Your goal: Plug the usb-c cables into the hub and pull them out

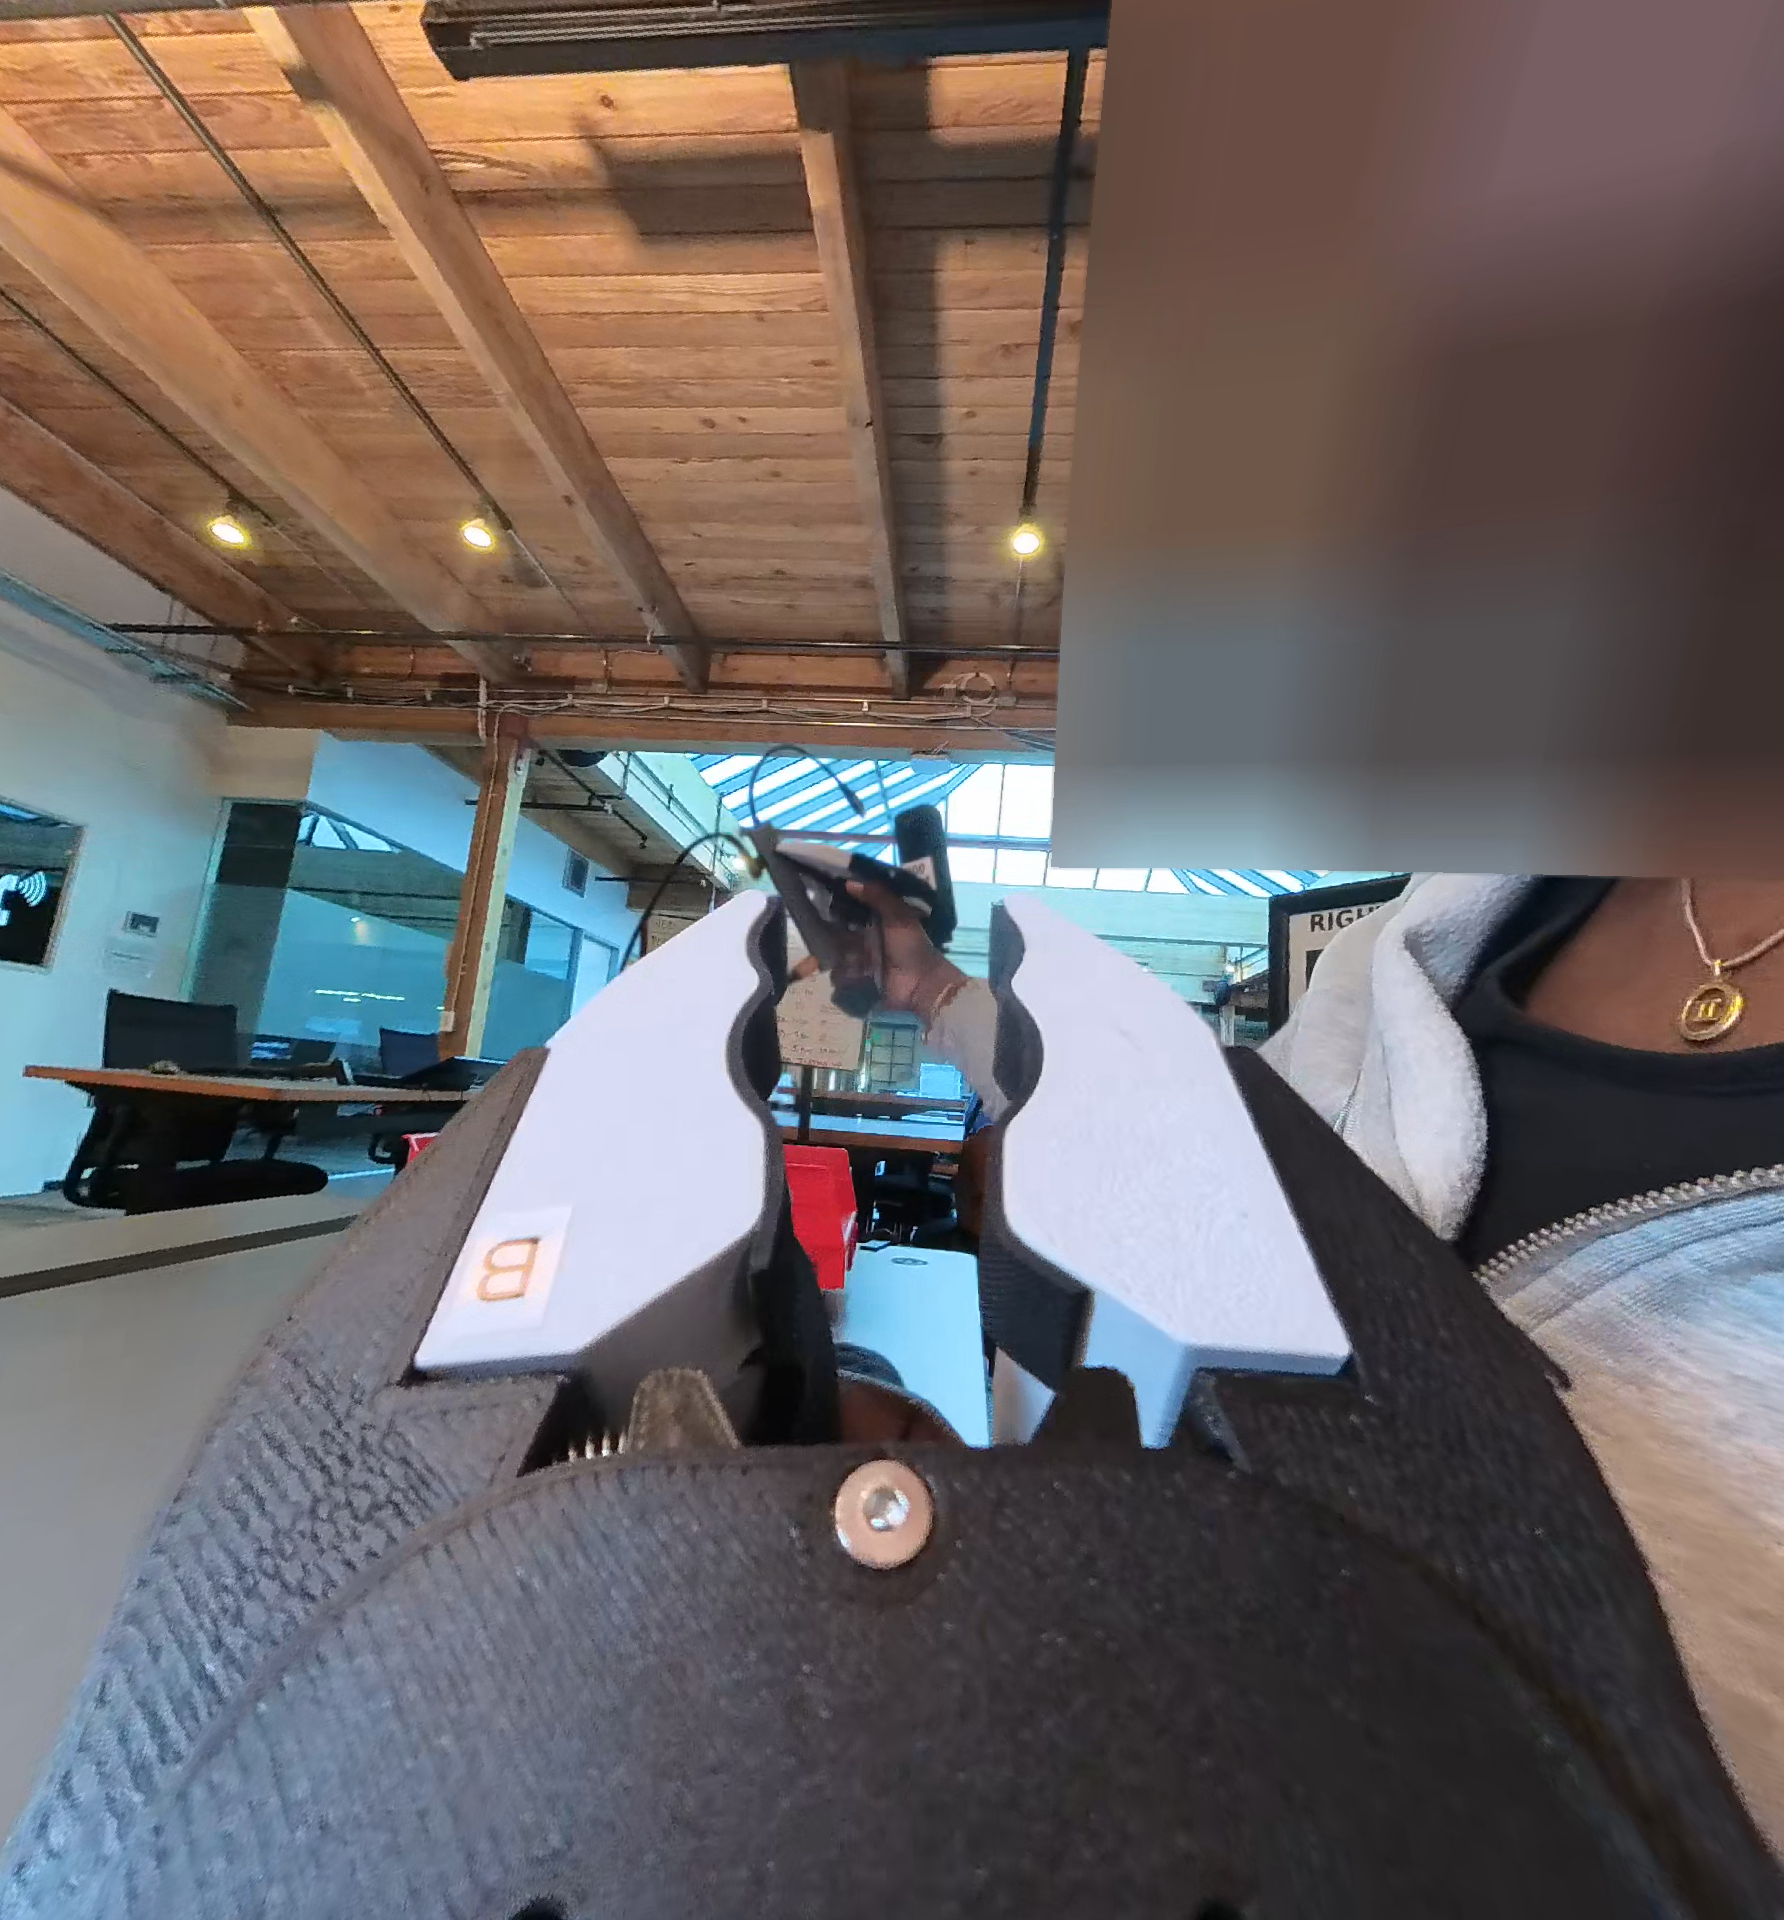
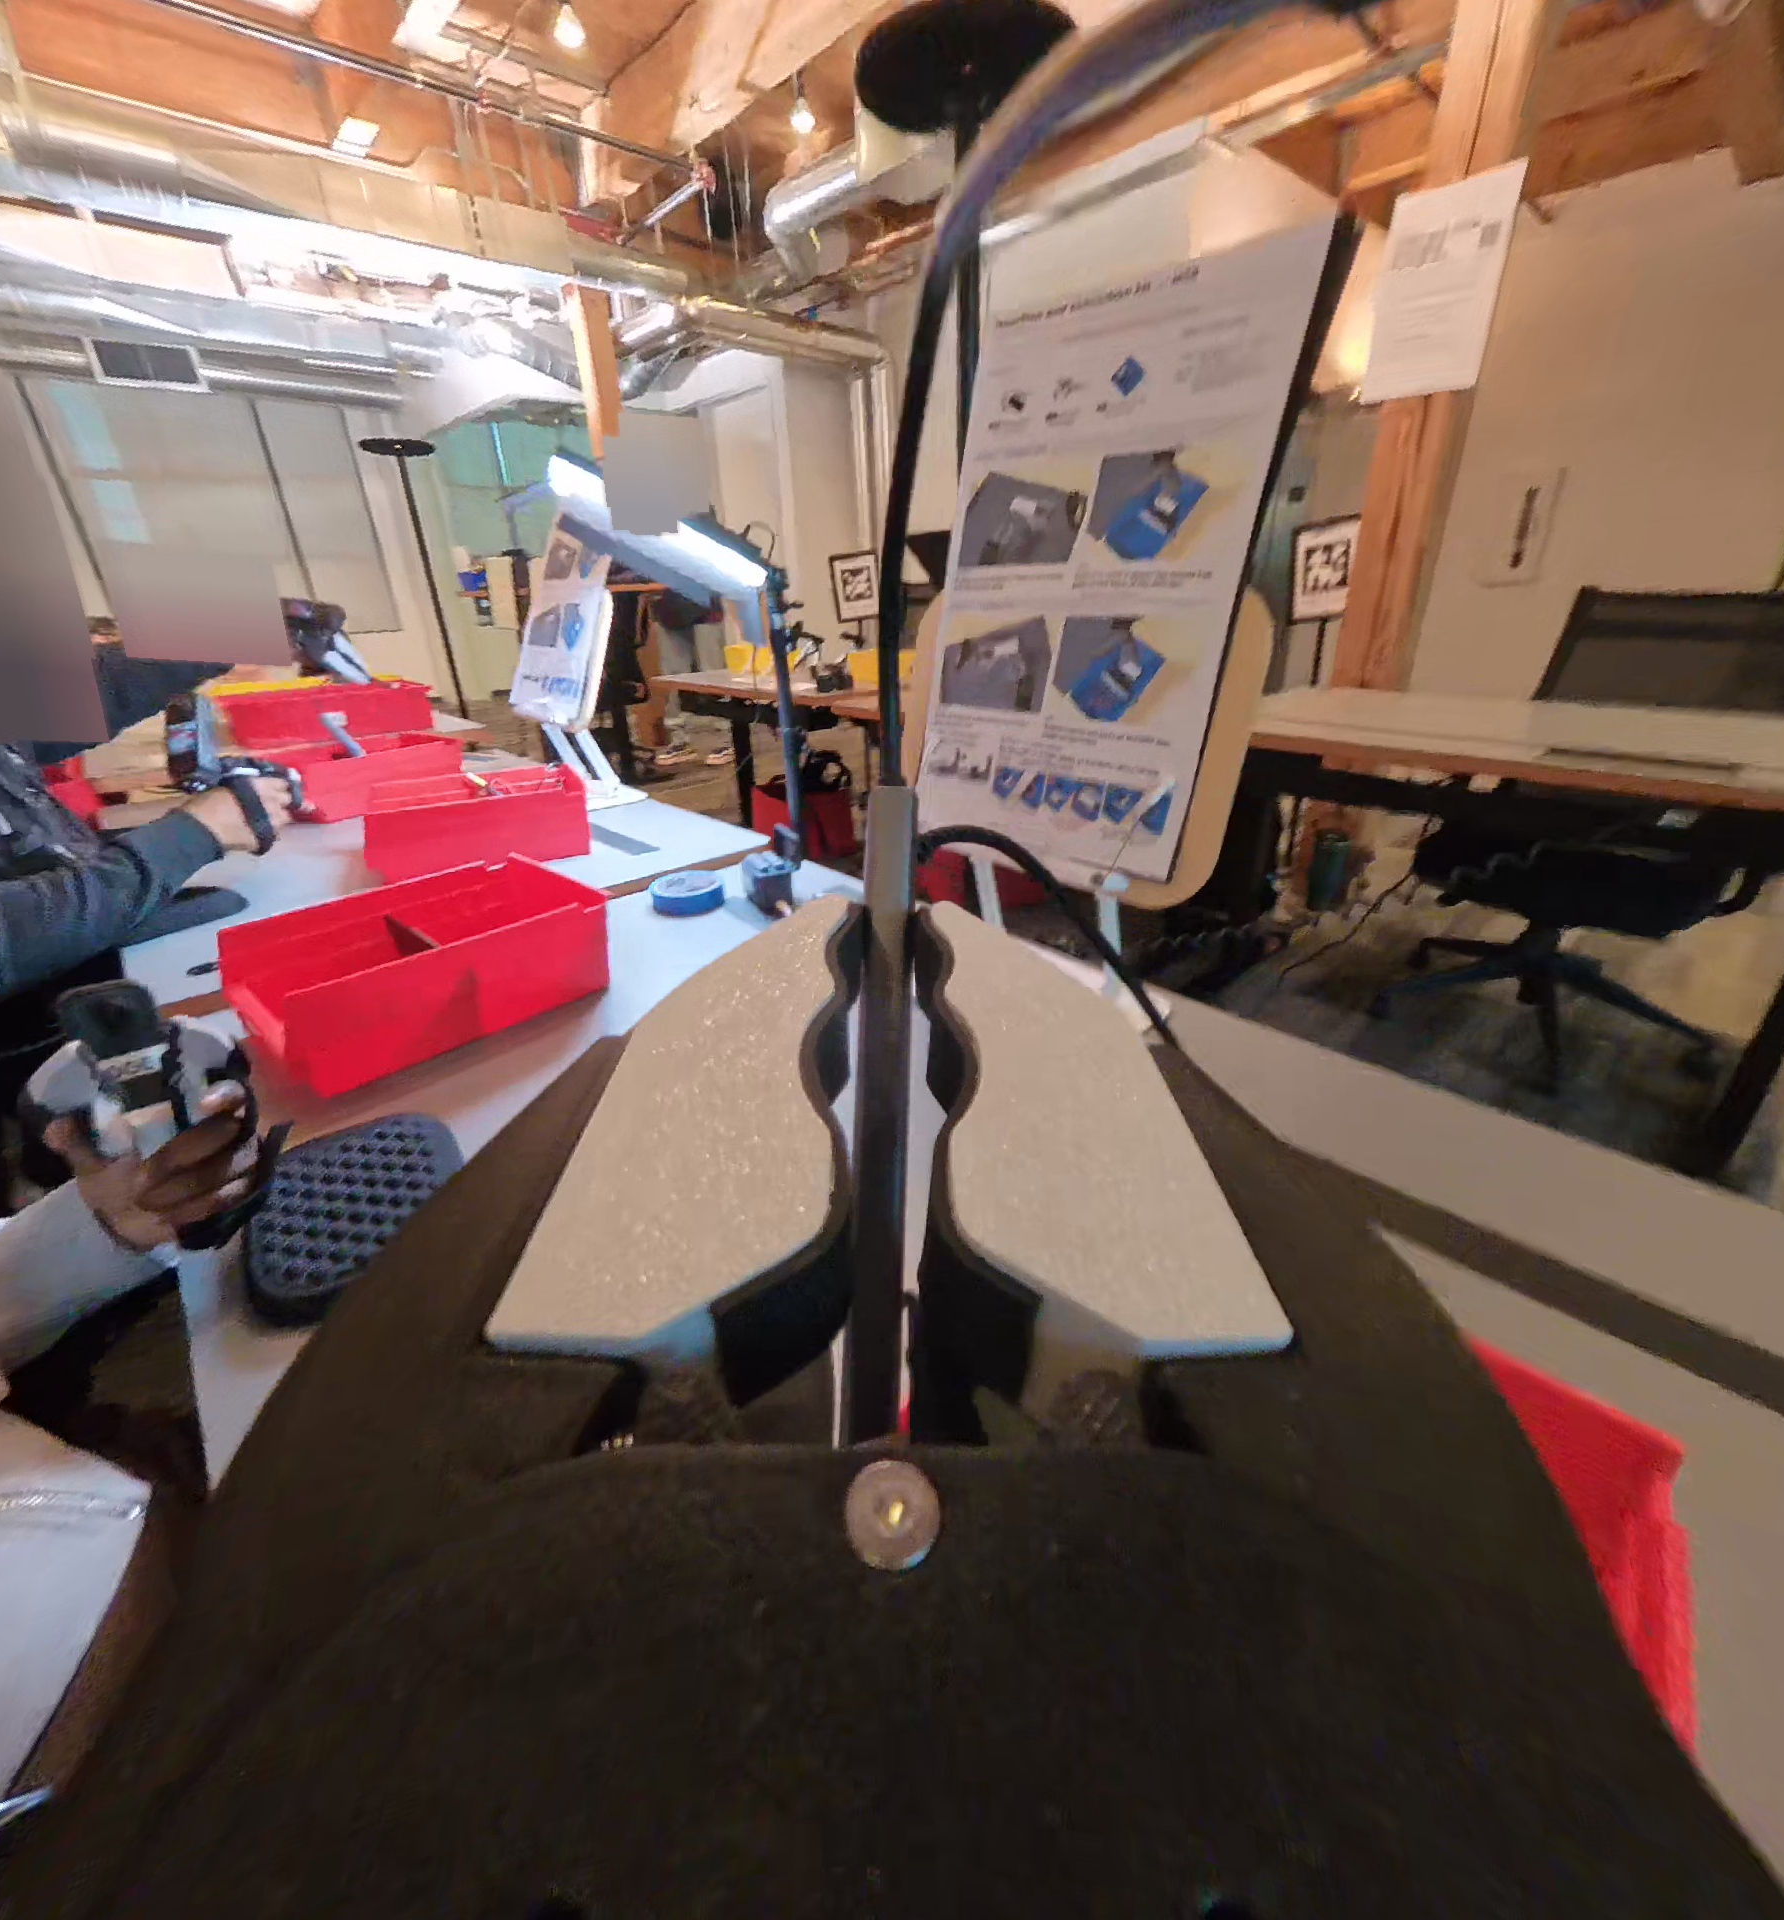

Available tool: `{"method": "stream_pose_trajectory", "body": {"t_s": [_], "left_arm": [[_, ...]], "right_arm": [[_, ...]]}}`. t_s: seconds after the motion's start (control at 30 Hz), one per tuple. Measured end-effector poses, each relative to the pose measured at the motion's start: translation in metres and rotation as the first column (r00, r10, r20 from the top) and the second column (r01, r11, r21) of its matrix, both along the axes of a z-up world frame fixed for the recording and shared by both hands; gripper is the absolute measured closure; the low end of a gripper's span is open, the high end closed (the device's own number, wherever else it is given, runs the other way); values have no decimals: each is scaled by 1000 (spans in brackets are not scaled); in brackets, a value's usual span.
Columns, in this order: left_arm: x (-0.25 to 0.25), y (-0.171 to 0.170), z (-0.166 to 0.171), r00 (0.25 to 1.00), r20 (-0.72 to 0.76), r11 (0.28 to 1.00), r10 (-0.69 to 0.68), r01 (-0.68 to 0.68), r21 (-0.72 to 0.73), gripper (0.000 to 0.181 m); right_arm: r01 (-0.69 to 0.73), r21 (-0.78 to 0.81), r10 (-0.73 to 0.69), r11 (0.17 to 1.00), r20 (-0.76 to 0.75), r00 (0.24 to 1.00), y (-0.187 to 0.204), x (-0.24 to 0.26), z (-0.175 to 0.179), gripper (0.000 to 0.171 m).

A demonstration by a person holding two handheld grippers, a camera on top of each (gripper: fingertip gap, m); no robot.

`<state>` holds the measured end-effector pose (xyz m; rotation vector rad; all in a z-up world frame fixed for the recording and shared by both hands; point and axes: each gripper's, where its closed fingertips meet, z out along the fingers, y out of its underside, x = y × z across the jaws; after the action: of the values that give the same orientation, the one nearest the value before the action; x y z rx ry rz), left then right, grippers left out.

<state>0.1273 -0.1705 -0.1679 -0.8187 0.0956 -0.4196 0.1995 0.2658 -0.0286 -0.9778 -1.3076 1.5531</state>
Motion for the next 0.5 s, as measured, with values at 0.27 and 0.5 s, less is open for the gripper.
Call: {"method": "stream_pose_trajectory", "body": {"t_s": [0.27,0.5], "left_arm": [[-5,1,-2,1000,6,999,27,-26,-18,143],[-4,10,-7,999,-9,997,40,-40,-65,143]], "right_arm": [[49,-301,116,952,506,855,20,-33,-146,162],[289,-193,-6,938,822,569,46,-34,-253,158]]}}
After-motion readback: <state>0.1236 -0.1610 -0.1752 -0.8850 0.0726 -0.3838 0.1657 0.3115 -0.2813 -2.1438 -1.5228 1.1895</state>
